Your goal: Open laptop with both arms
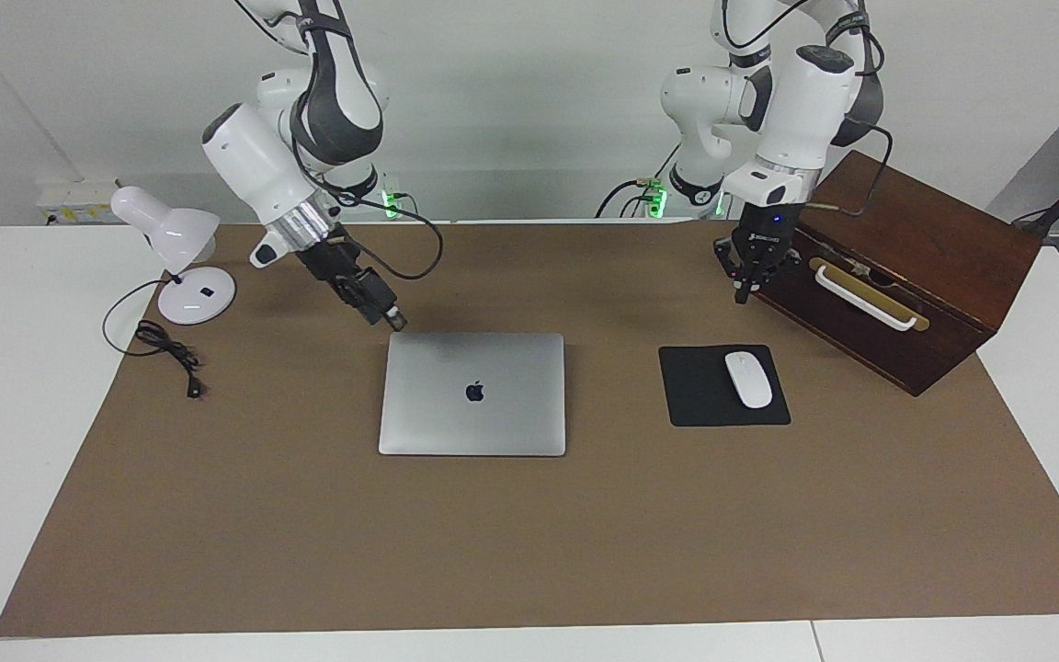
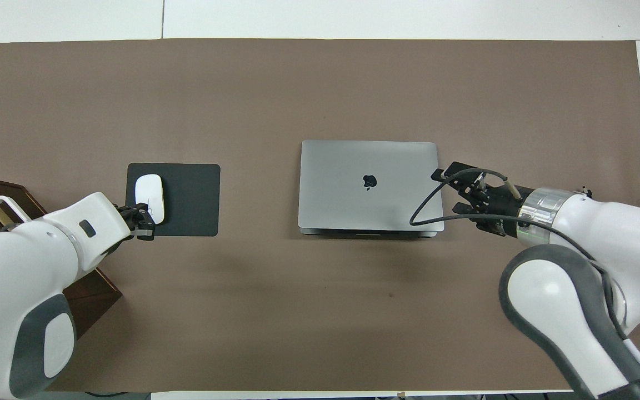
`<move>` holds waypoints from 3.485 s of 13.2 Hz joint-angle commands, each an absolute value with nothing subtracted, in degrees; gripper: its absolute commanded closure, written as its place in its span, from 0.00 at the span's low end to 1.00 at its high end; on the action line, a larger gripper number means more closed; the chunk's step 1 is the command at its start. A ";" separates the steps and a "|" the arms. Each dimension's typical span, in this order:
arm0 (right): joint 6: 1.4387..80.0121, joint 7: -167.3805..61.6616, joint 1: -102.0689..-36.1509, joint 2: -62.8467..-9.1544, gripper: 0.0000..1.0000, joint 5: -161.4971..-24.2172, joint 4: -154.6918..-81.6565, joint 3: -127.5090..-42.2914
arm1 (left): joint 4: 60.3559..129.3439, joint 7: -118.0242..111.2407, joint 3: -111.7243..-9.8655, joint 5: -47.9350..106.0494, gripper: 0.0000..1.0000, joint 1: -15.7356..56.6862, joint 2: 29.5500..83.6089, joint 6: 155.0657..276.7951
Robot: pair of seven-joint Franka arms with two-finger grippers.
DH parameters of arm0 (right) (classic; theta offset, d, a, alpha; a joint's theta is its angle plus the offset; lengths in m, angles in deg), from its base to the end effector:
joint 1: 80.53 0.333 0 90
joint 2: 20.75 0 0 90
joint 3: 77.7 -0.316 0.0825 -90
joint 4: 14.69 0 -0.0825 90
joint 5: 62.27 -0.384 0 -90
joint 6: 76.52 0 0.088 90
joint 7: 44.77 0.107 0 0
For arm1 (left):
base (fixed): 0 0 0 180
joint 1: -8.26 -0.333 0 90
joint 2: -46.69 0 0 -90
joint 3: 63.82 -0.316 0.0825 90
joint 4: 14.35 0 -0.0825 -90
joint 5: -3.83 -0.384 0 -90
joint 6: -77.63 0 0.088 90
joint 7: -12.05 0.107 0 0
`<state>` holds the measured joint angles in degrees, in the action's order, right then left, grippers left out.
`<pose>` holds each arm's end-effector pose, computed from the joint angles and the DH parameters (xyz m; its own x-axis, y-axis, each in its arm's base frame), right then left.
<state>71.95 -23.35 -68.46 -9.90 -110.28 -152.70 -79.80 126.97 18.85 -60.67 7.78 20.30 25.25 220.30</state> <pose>0.4828 0.1076 0.4200 0.7320 -0.6764 -0.0816 -0.5784 -0.5535 -0.5992 0.4418 -0.1207 0.4727 0.8691 -0.3065 0.3882 -0.3300 -0.9439 -0.0064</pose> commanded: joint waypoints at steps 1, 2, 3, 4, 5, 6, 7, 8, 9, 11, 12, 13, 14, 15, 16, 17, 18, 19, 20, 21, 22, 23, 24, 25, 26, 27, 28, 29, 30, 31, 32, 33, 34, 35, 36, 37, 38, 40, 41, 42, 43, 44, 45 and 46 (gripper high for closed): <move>78.40 -19.74 -63.42 -6.69 0.01 -114.28 -158.20 -79.81 | 135.13 19.61 -61.36 8.75 1.00 24.77 21.91 230.44; 81.91 -17.98 -60.61 -6.68 0.01 -116.04 -159.34 -79.81 | 137.07 19.61 -61.36 8.75 1.00 26.09 22.00 234.30; 84.56 -16.40 -58.32 -6.86 0.01 -117.80 -159.96 -79.81 | 138.57 19.61 -61.36 8.75 1.00 27.23 22.08 237.56; 86.15 -15.17 -56.56 -6.95 0.01 -119.12 -160.58 -79.81 | 139.63 19.52 -61.45 8.75 1.00 28.46 22.35 239.86; 87.30 -14.37 -55.58 -7.04 0.01 -119.92 -161.02 -79.81 | 140.16 19.52 -61.45 8.75 1.00 29.43 22.78 241.71; 88.35 -13.75 -54.44 -6.95 0.01 -120.79 -161.89 -79.81 | 140.42 19.43 -61.45 8.75 1.00 30.40 23.48 243.29; 90.36 -12.70 -52.87 -7.04 0.01 -122.02 -162.51 -79.90 | 140.51 19.52 -61.45 8.75 1.00 31.36 25.06 245.40; 92.47 -11.65 -50.94 -7.38 0.01 -123.69 -163.04 -79.90 | 141.30 19.43 -61.45 8.75 1.00 33.29 26.55 248.81; 94.23 -11.29 -49.35 -8.00 0.01 -125.70 -163.13 -79.90 | 142.18 19.26 -61.45 8.75 1.00 34.79 28.74 253.11; 98.01 -11.29 -45.31 -9.31 0.02 -130.88 -163.39 -79.90 | 142.62 18.47 -61.45 8.75 1.00 37.60 33.84 259.98; 100.47 -11.29 -42.85 -10.71 0.02 -133.35 -163.48 -79.90 | 142.71 18.38 -61.45 8.75 1.00 38.48 35.95 262.71; 102.23 -11.81 -41.18 -12.12 0.02 -135.63 -163.48 -79.90 | 142.63 18.29 -61.45 8.75 1.00 39.88 38.23 265.78; 102.51 -12.25 -40.64 -13.09 0.02 -136.96 -163.31 -79.81 | 142.62 17.68 -61.45 8.75 1.00 41.20 40.43 268.68; 102.51 -13.38 -40.72 -13.45 0.02 -137.15 -163.31 -79.81 | 142.62 16.55 -61.45 8.75 1.00 42.09 41.93 270.97; 102.51 -14.01 -40.81 -13.71 0.02 -137.24 -163.31 -79.90 | 142.54 16.53 -61.45 8.75 1.00 42.88 43.25 272.73; 102.51 -14.19 -40.98 -13.80 0.02 -137.24 -163.31 -79.81 | 142.45 16.45 -61.45 8.75 1.00 43.58 45.53 275.62; 102.51 -14.19 -41.16 -13.89 0.02 -137.24 -163.31 -79.81 | 142.27 16.36 -61.45 8.75 1.00 44.81 48.34 278.52; 102.51 -14.88 -41.33 -14.15 0.02 -137.24 -163.31 -79.81 | 141.40 16.36 -61.45 8.75 1.00 45.26 49.76 278.47; 102.60 -15.76 -41.60 -14.50 0.02 -137.24 -163.31 -79.81 | 140.87 16.27 -61.45 8.75 1.00 45.26 50.29 278.47; 102.51 -16.20 -42.30 -14.59 0.02 -137.24 -163.31 -79.81 | 140.08 16.27 -61.45 8.75 1.00 45.26 51.17 278.46; 102.51 -16.73 -42.56 -14.68 0.02 -137.24 -163.31 -79.81 | 139.03 16.27 -61.45 8.75 1.00 45.35 52.13 278.46; 102.43 -17.00 -42.65 -14.68 0.02 -137.24 -163.22 -79.81 | 137.80 16.27 -61.36 8.75 1.00 45.44 53.62 278.46; 102.42 -17.26 -43.26 -14.68 0.02 -137.24 -163.22 -79.81 | 136.40 16.36 -61.36 8.75 1.00 45.78 54.94 278.46; 102.25 -18.31 -43.79 -14.77 0.02 -137.24 -163.13 -79.81 | 135.25 16.36 -61.45 8.75 1.00 46.48 56.17 278.46; 102.16 -19.01 -44.23 -14.94 0.02 -137.24 -163.13 -79.81 | 134.28 16.36 -61.45 8.75 1.00 46.49 57.06 278.46; 102.07 -19.20 -44.67 -15.12 0.02 -137.24 -163.05 -79.81 | 133.67 16.36 -61.45 8.75 1.00 46.58 57.76 278.46; 102.07 -19.20 -44.76 -15.21 0.02 -137.24 -163.05 -79.81 | 133.14 16.27 -61.45 8.75 1.00 46.58 57.94 278.46; 102.07 -19.89 -45.02 -15.82 0.02 -137.24 -162.87 -79.72 | 132.52 16.27 -61.45 8.84 1.00 46.58 58.21 278.46; 101.99 -20.86 -45.90 -16.09 0.02 -137.24 -162.70 -79.81 | 132.34 16.36 -61.45 8.84 1.00 46.58 58.56 278.46; 101.90 -21.21 -46.25 -16.35 0.02 -137.24 -162.35 -79.81 | 132.08 16.36 -61.36 8.84 1.00 46.58 58.73 278.46; 101.90 -21.22 -46.43 -16.44 0.02 -137.24 -161.99 -79.81 | 131.99 16.36 -61.36 8.84 1.00 46.67 58.74 278.46; 101.81 -21.31 -46.96 -16.79 0.02 -137.24 -161.73 -79.72 | 131.99 16.36 -61.45 8.84 1.00 46.93 58.82 278.46; 101.55 -22.26 -47.92 -17.05 0.02 -137.24 -161.12 -79.81 | 131.64 16.36 -61.45 8.93 1.00 47.19 58.82 278.46; 100.68 -23.23 -48.80 -17.14 0.02 -137.24 -160.85 -79.81 | 131.29 16.44 -61.45 8.93 1.00 47.19 59.26 278.46; 100.06 -23.85 -49.42 -17.14 0.02 -137.24 -160.59 -79.81 | 130.33 16.45 -61.45 9.02 1.00 47.46 60.13 278.46; 99.79 -24.20 -49.77 -17.23 0.02 -137.24 -160.50 -79.81 | 129.80 16.45 -61.45 9.37 1.00 47.63 60.93 278.46; 99.79 -24.29 -49.95 -17.49 0.02 -137.24 -160.32 -79.81 | 129.36 16.45 -61.45 9.63 1.00 47.89 61.37 278.46; 99.79 -24.99 -50.30 -18.46 0.02 -137.24 -159.45 -79.81 | 129.18 16.45 -61.54 9.63 1.00 47.90 61.81 278.55; 99.79 -25.00 -50.65 -18.72 0.02 -137.24 -159.27 -79.81 | 128.83 16.45 -61.54 9.63 1.00 47.90 62.07 278.55; 99.70 -25.08 -51.00 -18.81 0.02 -137.24 -158.74 -79.81 | 128.83 16.45 -61.54 9.63 1.00 47.90 62.16 278.55; 99.18 -25.43 -51.53 -19.07 0.02 -137.24 -158.30 -79.81 | 128.74 16.45 -61.54 9.63 1.00 47.90 62.42 278.55; 98.39 -25.70 -51.97 -19.51 0.02 -137.24 -157.34 -79.81 | 128.39 16.62 -61.54 9.63 1.00 47.90 63.04 278.55; 98.12 -25.79 -52.49 -19.78 0.02 -137.24 -156.72 -79.72 | 128.30 16.62 -61.62 9.63 1.00 47.90 63.13 278.55; 98.03 -26.22 -52.76 -20.48 0.02 -137.24 -155.93 -79.72 | 128.30 16.62 -61.63 9.63 1.00 47.90 63.13 278.55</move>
